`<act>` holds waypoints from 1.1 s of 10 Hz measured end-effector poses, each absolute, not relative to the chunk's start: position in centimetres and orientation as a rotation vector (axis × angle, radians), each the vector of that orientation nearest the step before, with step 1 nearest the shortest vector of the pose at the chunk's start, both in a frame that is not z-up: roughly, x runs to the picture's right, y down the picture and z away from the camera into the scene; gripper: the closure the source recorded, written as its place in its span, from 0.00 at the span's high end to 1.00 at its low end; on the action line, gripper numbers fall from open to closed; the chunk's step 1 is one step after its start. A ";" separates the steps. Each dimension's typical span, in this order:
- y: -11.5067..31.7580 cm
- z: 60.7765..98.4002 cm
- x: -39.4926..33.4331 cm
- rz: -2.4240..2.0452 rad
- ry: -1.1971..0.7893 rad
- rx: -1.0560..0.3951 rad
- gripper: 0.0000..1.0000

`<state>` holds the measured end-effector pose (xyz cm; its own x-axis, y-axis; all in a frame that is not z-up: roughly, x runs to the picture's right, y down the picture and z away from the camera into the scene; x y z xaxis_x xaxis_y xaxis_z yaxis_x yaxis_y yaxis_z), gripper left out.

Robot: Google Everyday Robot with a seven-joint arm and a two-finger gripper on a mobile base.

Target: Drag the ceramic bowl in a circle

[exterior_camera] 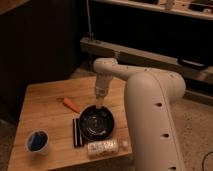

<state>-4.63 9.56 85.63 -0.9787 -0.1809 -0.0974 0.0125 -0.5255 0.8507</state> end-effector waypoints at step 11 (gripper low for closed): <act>-0.6 93.1 12.3 -2.386 -1.163 0.055 0.00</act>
